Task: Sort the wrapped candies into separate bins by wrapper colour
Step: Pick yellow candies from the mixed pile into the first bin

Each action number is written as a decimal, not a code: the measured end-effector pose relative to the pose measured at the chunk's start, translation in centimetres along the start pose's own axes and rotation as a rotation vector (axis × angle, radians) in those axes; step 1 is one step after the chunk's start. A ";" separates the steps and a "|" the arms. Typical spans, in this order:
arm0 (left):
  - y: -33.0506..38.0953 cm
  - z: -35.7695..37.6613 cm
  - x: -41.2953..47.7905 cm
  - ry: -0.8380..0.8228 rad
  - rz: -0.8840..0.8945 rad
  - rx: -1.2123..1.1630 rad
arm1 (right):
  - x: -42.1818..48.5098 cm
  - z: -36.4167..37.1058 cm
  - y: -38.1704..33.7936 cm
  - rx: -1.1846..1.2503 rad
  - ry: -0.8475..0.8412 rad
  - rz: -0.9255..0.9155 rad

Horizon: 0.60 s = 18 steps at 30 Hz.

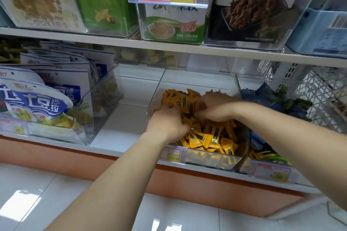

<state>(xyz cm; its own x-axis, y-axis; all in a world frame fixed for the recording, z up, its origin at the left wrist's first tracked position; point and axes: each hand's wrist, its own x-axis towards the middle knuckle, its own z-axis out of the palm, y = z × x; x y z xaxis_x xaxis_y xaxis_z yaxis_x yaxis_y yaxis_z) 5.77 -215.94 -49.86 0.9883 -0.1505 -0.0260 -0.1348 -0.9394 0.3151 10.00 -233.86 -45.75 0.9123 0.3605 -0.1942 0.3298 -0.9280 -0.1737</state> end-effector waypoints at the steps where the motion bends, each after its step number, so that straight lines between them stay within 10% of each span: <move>1: 0.1 0.1 0.4 -0.019 -0.027 -0.013 | 0.1 0.2 -0.2 -0.074 -0.101 0.041; 18: -0.3 -0.7 2.8 -0.257 -0.054 -0.174 | 3.0 1.5 2.1 0.055 -0.284 0.113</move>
<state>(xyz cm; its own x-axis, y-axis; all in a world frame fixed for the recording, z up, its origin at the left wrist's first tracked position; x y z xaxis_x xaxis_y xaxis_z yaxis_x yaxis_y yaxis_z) 8.61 -215.86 -49.37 0.9401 -0.1959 -0.2790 -0.0469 -0.8848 0.4636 13.07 -234.59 -48.17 0.8356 0.2740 -0.4761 0.2091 -0.9601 -0.1855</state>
